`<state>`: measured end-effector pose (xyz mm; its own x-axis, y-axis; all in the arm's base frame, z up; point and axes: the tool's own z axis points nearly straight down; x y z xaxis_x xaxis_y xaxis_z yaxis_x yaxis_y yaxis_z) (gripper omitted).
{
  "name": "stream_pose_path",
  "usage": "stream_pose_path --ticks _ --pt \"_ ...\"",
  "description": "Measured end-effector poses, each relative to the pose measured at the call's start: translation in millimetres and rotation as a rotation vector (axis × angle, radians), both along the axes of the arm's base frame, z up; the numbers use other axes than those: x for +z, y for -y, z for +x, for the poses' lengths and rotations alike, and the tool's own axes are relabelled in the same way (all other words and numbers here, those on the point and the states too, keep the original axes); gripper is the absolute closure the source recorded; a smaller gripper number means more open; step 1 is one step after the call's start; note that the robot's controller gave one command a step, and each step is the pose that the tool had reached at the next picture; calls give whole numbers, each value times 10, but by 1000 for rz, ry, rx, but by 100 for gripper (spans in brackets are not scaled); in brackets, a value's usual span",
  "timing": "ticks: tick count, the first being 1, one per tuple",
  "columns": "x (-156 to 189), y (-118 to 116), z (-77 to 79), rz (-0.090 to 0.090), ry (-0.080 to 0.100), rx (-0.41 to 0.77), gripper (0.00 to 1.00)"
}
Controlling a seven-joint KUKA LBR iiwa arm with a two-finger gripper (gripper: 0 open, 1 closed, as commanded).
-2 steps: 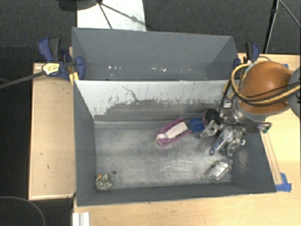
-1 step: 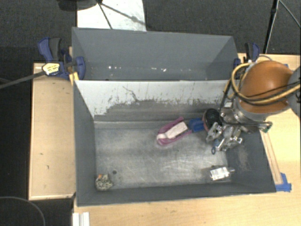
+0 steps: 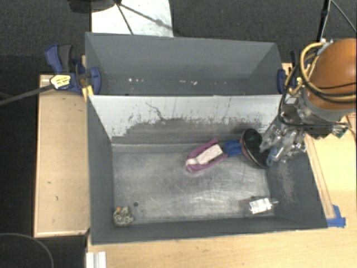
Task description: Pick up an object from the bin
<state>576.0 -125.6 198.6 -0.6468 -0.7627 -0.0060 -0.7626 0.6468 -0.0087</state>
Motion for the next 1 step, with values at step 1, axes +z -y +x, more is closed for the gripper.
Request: stream_pose_path --ticks 1 --pt "245 256 -133 -2 -6 306 100"
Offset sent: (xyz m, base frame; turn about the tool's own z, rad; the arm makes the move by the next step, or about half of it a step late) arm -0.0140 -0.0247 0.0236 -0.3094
